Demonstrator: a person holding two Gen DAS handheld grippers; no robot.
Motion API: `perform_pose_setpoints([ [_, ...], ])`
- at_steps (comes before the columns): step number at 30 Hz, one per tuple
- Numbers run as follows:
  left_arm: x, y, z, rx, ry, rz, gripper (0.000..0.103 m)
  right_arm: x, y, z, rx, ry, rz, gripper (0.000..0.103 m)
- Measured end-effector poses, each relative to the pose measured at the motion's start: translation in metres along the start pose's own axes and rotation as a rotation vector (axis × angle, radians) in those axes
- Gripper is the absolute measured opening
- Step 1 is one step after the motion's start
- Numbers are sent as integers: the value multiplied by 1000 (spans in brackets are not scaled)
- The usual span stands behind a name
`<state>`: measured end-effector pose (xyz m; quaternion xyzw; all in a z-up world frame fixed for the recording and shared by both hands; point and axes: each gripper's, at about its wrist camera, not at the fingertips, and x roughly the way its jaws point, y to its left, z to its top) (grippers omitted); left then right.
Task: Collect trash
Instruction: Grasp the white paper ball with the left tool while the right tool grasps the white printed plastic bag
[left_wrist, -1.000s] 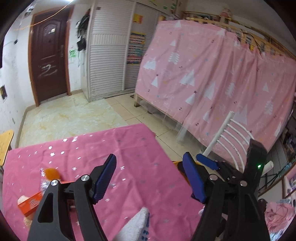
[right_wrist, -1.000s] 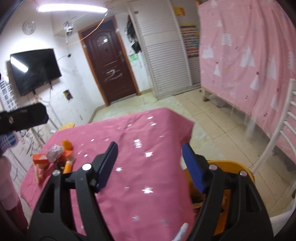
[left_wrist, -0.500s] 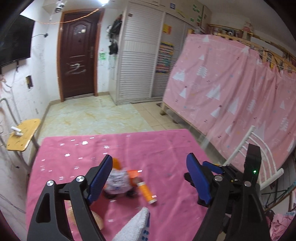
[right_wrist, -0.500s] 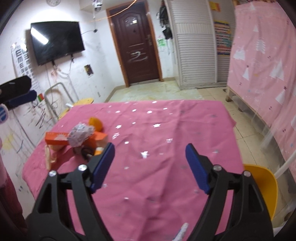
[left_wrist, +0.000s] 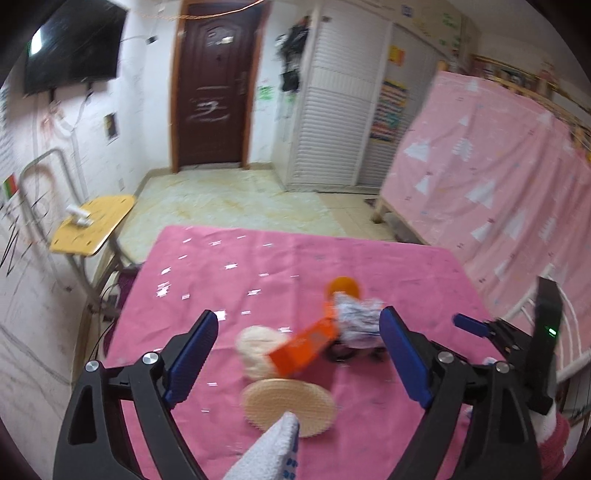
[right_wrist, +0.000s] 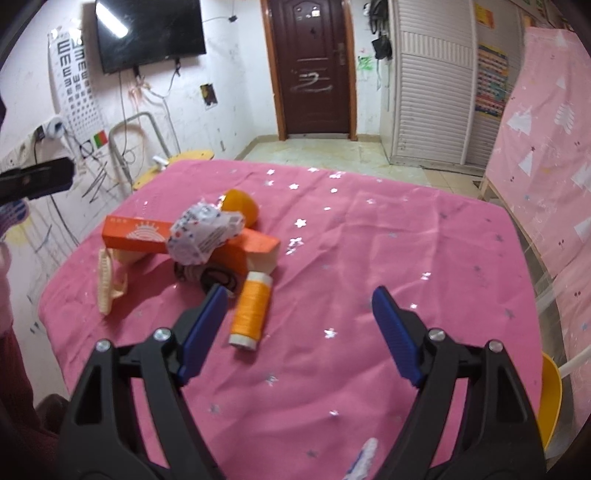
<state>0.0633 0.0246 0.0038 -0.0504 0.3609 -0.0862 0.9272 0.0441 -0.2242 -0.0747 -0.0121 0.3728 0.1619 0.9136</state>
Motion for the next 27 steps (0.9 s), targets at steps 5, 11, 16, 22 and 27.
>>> perform_pose_setpoints([
  [5,20,36,-1,-87,42,60,81,10,11,4,-26,21,-1,77],
  [11,50,55,-8,-108,110,143,81,16,18,6,-52,45,-5,77],
  [16,72,55,-18,-80,184,110,81,23,22,8,-74,71,-13,77],
  [22,91,37,-23,-51,236,46,77,27,25,9,-90,90,-18,77],
  [27,99,17,-26,-18,257,-24,44,26,25,11,-90,79,-17,77],
])
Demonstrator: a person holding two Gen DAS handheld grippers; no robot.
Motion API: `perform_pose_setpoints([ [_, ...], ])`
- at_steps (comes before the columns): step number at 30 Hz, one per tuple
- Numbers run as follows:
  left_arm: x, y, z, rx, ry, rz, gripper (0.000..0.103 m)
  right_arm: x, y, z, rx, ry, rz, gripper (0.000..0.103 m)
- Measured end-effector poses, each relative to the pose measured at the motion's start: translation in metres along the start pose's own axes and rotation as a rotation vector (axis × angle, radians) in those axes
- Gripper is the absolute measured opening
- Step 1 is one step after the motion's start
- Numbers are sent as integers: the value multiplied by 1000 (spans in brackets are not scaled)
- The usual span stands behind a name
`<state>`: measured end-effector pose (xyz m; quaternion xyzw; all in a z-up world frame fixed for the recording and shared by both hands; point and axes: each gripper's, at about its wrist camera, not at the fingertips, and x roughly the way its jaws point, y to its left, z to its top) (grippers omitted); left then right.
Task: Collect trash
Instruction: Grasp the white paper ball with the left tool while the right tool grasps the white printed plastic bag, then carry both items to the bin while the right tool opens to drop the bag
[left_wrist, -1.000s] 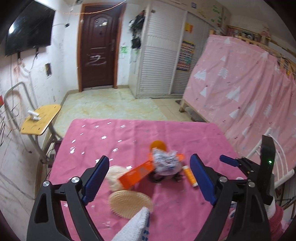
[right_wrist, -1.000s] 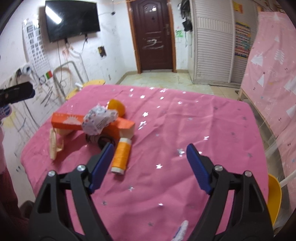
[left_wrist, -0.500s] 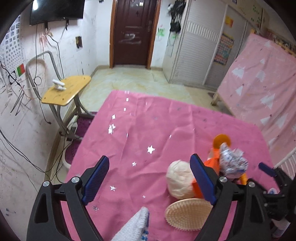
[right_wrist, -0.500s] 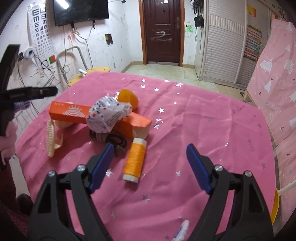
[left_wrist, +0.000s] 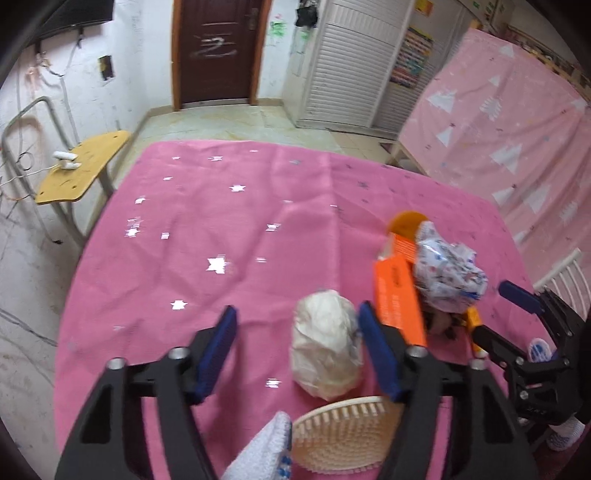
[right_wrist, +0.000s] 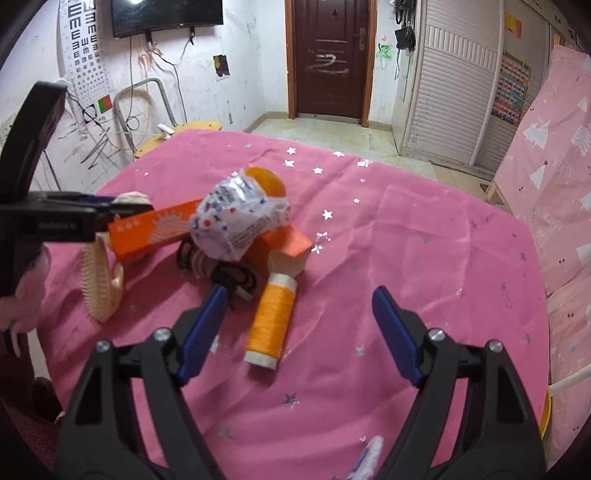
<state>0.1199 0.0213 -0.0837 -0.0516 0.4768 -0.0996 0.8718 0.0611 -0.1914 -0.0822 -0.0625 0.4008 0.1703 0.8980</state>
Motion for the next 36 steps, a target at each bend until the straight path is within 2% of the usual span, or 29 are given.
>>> perform_pose_setpoints([
  [1,1,-3,0,8,4,-14,32,0,1,1,1,-6,2,77],
  [2,1,-7,-1,15,4,-21,27,-1,1,2,1,-13,4,77],
  [4,0,-12,-2,27,-17,4,26,-4,2,5,-1,-30,7,77],
  [10,-16,-4,1,-18,-72,16,26,-7,10,18,-12,-72,33,77],
  [15,-37,9,6,-57,-120,27,26,2,29,32,-59,-76,68,77],
  [19,-41,19,7,-60,-128,35,26,10,42,39,-99,-67,65,76],
  [20,-42,20,8,-63,-125,32,26,12,44,40,-105,-62,59,73],
  [21,-41,20,7,-65,-123,31,26,15,46,42,-111,-55,53,64],
  [23,-40,22,7,-67,-119,33,26,20,47,44,-117,-44,42,60],
  [28,-39,24,6,-70,-115,39,26,21,45,45,-121,-43,35,37],
  [31,-42,18,8,-62,-123,44,26,16,40,45,-110,-62,38,29],
  [36,-51,0,12,-30,-149,56,26,-3,25,42,-68,-118,49,28],
])
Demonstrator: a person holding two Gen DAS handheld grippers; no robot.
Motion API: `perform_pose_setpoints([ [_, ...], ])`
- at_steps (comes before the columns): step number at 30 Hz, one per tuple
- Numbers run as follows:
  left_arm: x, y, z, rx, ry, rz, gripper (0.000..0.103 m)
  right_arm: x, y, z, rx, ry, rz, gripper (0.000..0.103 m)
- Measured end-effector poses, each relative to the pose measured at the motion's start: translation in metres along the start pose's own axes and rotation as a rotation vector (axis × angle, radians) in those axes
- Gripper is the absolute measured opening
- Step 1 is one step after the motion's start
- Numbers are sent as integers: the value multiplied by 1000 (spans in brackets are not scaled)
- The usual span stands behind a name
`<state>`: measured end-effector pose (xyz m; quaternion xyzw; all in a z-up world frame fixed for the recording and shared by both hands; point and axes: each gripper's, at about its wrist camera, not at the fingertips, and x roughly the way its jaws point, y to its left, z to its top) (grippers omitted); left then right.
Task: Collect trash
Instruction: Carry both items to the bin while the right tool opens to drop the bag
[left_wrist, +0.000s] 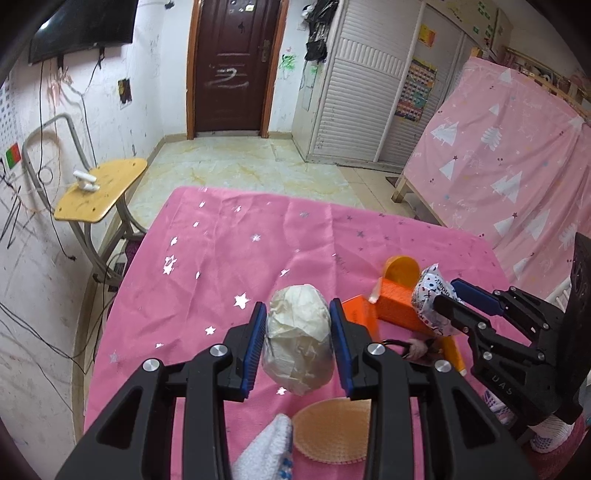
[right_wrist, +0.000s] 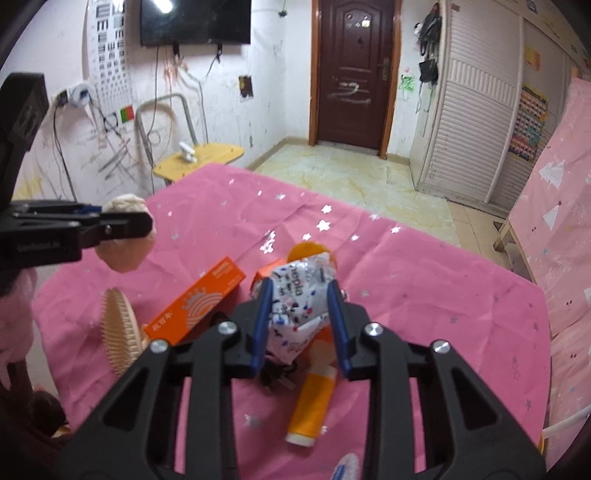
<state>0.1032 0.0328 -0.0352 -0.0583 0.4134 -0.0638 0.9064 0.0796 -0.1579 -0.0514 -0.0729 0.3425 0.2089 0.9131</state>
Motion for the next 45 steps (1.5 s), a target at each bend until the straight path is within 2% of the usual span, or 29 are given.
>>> perform_pose_setpoints([
  [8,-16,-50,7,86,-41,-17,26,-47,-43,-11,97,-99,-25,28],
  [18,-32,-145,10,236,-73,-117,26,-117,-127,-50,259,-189,-166,28],
  [25,-34,-206,4,329,-64,-168,26,-152,-174,-79,340,-217,-252,28],
  [30,-36,-247,0,383,-54,-214,26,-167,-200,-105,382,-205,-308,28],
  [33,-35,-271,-3,410,-43,-253,26,-173,-215,-120,409,-190,-330,29],
  [36,-34,-298,-7,437,-37,-302,26,-175,-224,-132,438,-170,-353,43],
  [45,-25,-380,-28,534,-44,-446,26,-202,-265,-168,563,-240,-417,44],
])
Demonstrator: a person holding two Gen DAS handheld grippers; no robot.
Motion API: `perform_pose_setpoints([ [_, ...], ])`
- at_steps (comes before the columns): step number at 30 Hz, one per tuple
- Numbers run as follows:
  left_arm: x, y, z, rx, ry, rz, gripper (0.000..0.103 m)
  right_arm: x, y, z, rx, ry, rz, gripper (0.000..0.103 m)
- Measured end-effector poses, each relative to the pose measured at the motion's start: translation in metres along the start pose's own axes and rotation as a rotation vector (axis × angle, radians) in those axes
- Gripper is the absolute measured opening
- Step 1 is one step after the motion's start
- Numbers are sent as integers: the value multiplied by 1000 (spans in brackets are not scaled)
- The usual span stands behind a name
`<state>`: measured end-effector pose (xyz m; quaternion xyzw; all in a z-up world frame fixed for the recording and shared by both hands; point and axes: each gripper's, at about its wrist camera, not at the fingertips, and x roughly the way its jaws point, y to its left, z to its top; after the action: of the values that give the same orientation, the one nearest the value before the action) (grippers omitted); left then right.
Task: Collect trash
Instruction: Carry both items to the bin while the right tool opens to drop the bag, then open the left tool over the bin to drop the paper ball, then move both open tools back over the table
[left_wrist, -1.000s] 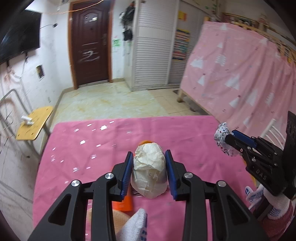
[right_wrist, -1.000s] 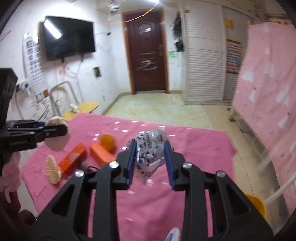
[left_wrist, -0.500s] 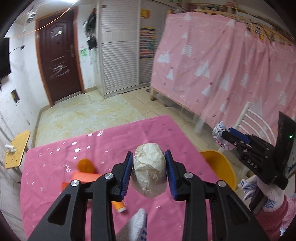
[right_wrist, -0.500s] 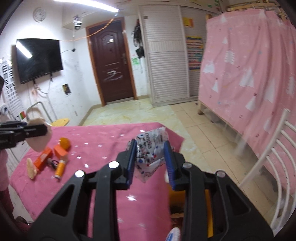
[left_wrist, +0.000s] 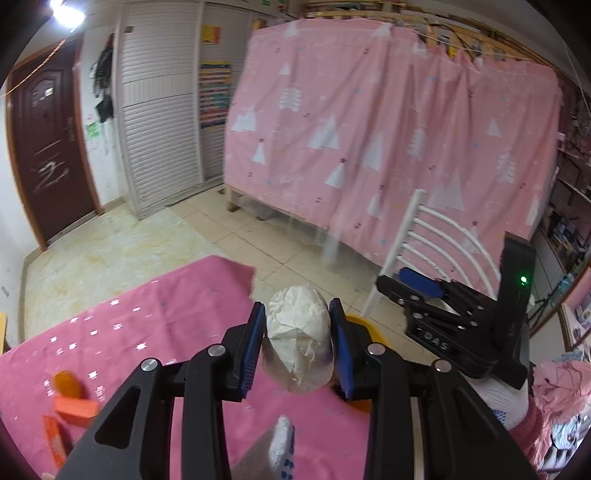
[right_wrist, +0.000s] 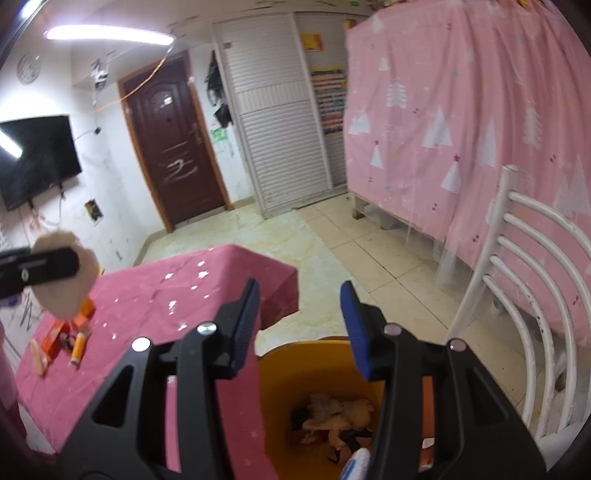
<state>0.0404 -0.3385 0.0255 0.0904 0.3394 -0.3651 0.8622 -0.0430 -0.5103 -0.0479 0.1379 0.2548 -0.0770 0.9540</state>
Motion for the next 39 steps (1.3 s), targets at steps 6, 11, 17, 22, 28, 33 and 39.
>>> perform_pose_setpoints([
  [6,33,-32,1,49,21,-97,43,-7,-24,0,71,-40,1,54],
  [11,55,-44,0,59,47,-106,66,-9,-31,1,92,-50,-9,54],
  [17,54,-33,-7,43,53,-83,66,-6,-27,1,84,-43,1,57],
  [22,39,-15,-11,5,30,-79,67,-3,-8,1,58,-29,34,58],
  [28,14,12,-19,-39,-4,-63,67,4,28,0,6,-5,91,69],
  [33,-15,39,-31,-74,-40,-21,69,13,65,-5,-47,32,142,69],
  [39,-50,76,-49,-119,-59,63,70,26,113,-12,-110,75,212,69],
])
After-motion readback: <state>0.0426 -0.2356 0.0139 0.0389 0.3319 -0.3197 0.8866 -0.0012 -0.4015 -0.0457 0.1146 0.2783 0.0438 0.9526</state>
